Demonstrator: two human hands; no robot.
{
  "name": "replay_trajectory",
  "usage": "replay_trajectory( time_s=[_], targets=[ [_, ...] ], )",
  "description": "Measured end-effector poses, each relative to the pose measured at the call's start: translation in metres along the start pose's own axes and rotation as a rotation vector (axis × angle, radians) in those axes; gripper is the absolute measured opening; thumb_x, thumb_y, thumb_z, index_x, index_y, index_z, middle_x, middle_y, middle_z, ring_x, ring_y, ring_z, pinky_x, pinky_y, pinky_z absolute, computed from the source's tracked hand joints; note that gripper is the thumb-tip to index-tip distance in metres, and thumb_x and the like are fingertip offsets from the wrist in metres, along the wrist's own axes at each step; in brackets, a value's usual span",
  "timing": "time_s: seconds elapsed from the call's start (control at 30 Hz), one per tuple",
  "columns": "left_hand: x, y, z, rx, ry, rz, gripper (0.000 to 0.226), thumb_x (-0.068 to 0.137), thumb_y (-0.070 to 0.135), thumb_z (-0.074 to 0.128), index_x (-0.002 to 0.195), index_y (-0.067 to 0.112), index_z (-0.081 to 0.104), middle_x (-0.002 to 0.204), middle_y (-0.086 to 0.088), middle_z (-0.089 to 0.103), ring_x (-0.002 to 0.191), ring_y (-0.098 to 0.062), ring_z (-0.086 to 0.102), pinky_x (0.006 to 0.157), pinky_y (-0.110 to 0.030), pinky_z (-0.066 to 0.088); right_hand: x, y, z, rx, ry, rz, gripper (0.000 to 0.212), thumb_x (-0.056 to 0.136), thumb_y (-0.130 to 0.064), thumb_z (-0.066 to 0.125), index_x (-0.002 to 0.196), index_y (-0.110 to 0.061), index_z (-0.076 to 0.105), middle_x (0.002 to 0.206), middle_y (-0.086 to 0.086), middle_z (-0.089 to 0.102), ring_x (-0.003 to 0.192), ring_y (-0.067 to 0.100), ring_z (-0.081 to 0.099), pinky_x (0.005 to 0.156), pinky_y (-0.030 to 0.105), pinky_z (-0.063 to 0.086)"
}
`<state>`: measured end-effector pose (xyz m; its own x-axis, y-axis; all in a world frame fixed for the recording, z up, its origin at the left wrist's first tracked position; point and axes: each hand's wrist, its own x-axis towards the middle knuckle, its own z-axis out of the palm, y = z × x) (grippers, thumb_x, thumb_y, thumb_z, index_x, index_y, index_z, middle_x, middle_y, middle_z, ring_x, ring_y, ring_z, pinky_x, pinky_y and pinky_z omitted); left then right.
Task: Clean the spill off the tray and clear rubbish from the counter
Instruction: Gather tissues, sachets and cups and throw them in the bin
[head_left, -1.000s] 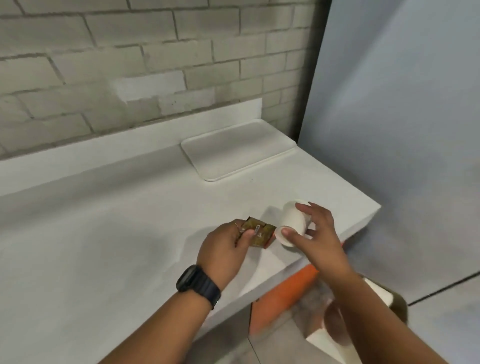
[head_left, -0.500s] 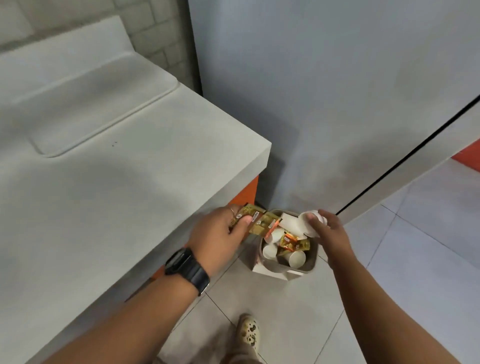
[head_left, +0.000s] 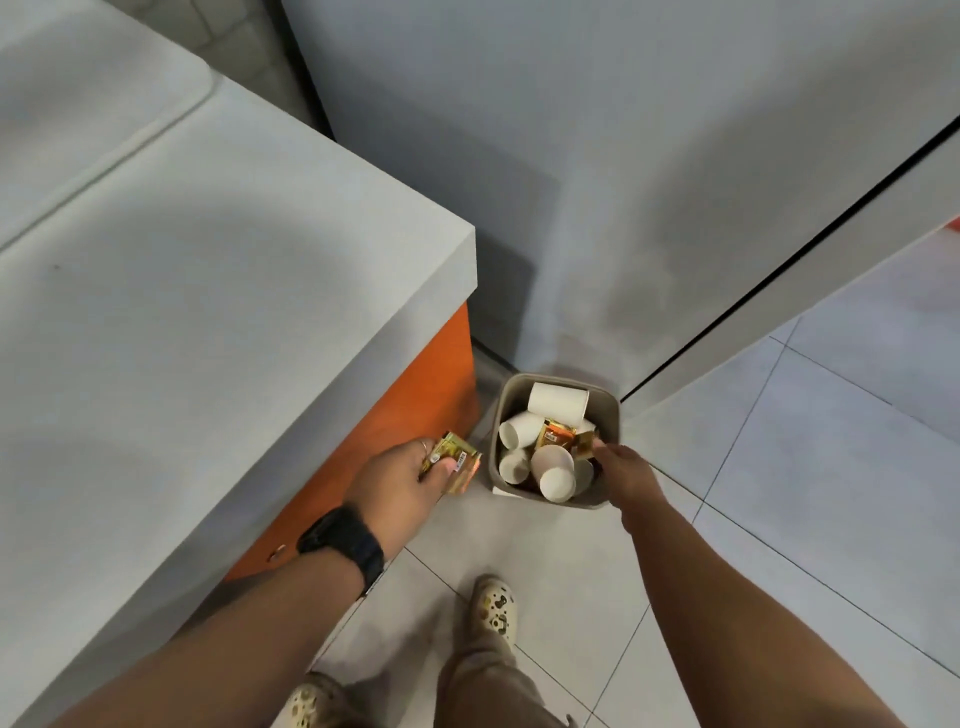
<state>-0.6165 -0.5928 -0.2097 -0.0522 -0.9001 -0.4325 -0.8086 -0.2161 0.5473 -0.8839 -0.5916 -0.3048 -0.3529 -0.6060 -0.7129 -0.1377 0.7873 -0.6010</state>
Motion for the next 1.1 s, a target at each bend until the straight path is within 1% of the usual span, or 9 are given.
replay_trajectory(
  time_s=[0.2,0.33,0.4,0.53,0.63,0.77,0.87,0.97,1.1],
  targets=[
    [0.031,0.041,0.018,-0.041,-0.08,-0.001,0.021,0.095,0.035,0.05,0.106,0.021,0.062,0.093,0.004,0.07,0.084,-0.015,0.066,0.076,-0.035,0.056,0.001,0.018,-0.016,0.086,0.033,0.088,0.043,0.093,-0.043,0.053,0.123,-0.013,0.058,0.115,0.007,0.061,0.112,0.03,0.055,0.102,0.048,0.045],
    [0.043,0.071,0.023,-0.166,-0.254,-0.074,0.032,0.096,0.027,0.05,0.128,0.019,0.05,0.112,-0.004,0.066,0.099,-0.024,0.064,0.086,-0.038,0.054,-0.002,0.019,-0.02,0.081,0.032,0.054,0.04,0.095,-0.041,0.052,0.122,-0.012,0.058,0.116,0.008,0.061,0.111,0.029,0.056,0.102,0.049,0.045],
    [0.04,0.073,0.023,-0.107,-0.367,-0.079,0.043,0.096,0.025,0.051,0.138,0.014,0.042,0.119,-0.007,0.06,0.108,-0.025,0.06,0.092,-0.035,0.049,-0.004,0.017,-0.021,0.058,0.036,0.04,0.04,0.095,-0.039,0.051,0.123,-0.012,0.058,0.117,0.008,0.062,0.11,0.028,0.056,0.099,0.046,0.047],
    [0.029,0.055,0.018,-0.051,-0.427,-0.16,0.065,0.094,0.032,0.054,0.149,0.018,0.022,0.149,-0.007,0.039,0.135,-0.02,0.04,0.106,-0.03,0.035,-0.011,0.001,-0.019,0.045,0.04,0.0,0.035,0.094,-0.037,0.053,0.12,-0.016,0.06,0.115,0.006,0.062,0.108,0.026,0.056,0.092,0.04,0.047],
    [0.017,0.044,0.005,-0.067,-0.37,-0.196,0.062,0.093,0.035,0.055,0.147,0.022,0.028,0.149,-0.003,0.04,0.134,-0.019,0.042,0.106,-0.032,0.037,-0.021,-0.021,-0.01,0.008,0.022,-0.098,0.029,0.094,-0.034,0.053,0.116,-0.017,0.063,0.116,0.006,0.064,0.109,0.026,0.057,0.096,0.038,0.046],
    [0.0,0.039,-0.022,-0.085,-0.238,-0.185,0.052,0.093,0.036,0.056,0.141,0.025,0.039,0.143,0.002,0.047,0.128,-0.017,0.047,0.105,-0.034,0.04,-0.042,-0.06,0.007,-0.06,-0.058,-0.217,0.029,0.095,-0.034,0.053,0.116,-0.017,0.064,0.108,0.0,0.063,0.097,0.017,0.055,0.086,0.025,0.037],
    [-0.014,0.042,-0.043,-0.069,-0.193,-0.127,0.048,0.094,0.037,0.053,0.139,0.024,0.042,0.141,0.003,0.048,0.128,-0.015,0.047,0.107,-0.037,0.039,-0.061,-0.085,0.02,-0.027,-0.108,-0.292,0.018,0.094,-0.033,0.056,0.104,-0.023,0.067,0.102,0.0,0.068,0.097,0.019,0.062,0.091,0.032,0.046],
    [-0.034,0.044,-0.07,-0.059,-0.122,-0.066,0.047,0.094,0.039,0.051,0.138,0.024,0.044,0.138,0.005,0.051,0.125,-0.012,0.049,0.1,-0.026,0.038,-0.088,-0.112,0.035,-0.046,-0.212,-0.44,0.013,0.093,-0.033,0.057,0.096,-0.026,0.067,0.093,-0.001,0.068,0.092,0.019,0.064,0.08,0.032,0.049],
    [-0.062,0.037,-0.107,-0.114,-0.004,-0.026,0.043,0.093,0.038,0.054,0.133,0.024,0.05,0.129,0.007,0.058,0.114,-0.009,0.055,0.094,-0.022,0.04,-0.131,-0.151,0.062,-0.084,-0.369,-0.603,0.017,0.094,-0.03,0.057,0.081,-0.024,0.067,0.075,-0.002,0.068,0.069,0.012,0.063,0.067,0.03,0.049]
  ],
)
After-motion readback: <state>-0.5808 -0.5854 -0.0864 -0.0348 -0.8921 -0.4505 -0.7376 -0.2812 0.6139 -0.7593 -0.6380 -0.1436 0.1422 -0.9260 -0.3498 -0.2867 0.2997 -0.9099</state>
